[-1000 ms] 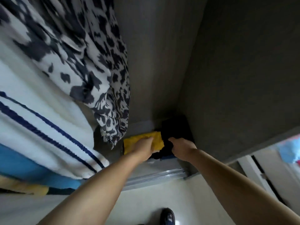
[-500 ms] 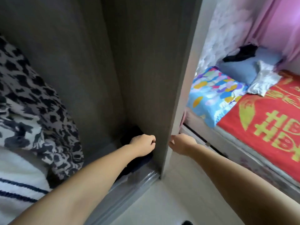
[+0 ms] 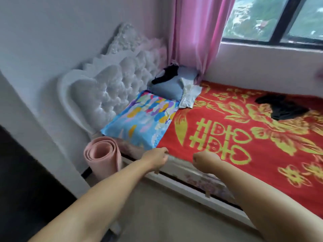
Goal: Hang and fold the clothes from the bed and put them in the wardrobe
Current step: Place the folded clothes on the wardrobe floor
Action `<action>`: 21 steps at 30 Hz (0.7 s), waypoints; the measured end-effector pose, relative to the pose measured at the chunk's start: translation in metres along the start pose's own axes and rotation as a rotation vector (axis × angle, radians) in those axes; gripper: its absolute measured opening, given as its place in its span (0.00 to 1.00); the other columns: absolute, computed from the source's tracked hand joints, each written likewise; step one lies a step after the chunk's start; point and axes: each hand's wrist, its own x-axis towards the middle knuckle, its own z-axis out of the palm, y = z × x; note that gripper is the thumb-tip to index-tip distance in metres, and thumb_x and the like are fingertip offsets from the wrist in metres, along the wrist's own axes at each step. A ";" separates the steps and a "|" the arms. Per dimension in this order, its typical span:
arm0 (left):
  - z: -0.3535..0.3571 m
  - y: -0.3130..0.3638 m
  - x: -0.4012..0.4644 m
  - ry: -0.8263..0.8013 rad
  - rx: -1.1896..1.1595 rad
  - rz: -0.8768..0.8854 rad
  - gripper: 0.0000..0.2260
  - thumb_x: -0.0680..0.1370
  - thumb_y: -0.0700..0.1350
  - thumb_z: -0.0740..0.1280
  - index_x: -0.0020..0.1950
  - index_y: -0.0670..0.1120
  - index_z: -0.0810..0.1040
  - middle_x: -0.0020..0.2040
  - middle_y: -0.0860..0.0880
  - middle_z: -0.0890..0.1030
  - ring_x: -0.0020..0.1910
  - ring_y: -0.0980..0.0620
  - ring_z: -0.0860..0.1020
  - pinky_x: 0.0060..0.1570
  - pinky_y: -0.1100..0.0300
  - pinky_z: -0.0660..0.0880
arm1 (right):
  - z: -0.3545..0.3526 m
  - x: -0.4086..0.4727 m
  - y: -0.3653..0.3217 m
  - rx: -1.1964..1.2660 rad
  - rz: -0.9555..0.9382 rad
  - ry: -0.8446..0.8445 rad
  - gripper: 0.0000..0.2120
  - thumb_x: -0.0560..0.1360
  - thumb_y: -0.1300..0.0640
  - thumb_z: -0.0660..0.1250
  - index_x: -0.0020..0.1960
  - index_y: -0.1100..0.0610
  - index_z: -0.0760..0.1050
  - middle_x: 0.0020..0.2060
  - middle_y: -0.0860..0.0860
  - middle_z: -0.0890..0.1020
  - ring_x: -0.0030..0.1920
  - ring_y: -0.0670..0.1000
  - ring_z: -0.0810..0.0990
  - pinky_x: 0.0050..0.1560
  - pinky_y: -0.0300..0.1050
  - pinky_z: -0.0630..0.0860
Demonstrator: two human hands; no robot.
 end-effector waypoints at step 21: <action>0.032 0.290 0.383 -0.237 0.203 0.497 0.16 0.82 0.47 0.57 0.68 0.48 0.71 0.62 0.45 0.77 0.49 0.47 0.78 0.42 0.53 0.76 | -0.033 0.102 0.384 0.145 0.545 -0.019 0.14 0.81 0.55 0.53 0.56 0.57 0.75 0.55 0.53 0.79 0.54 0.56 0.79 0.43 0.45 0.71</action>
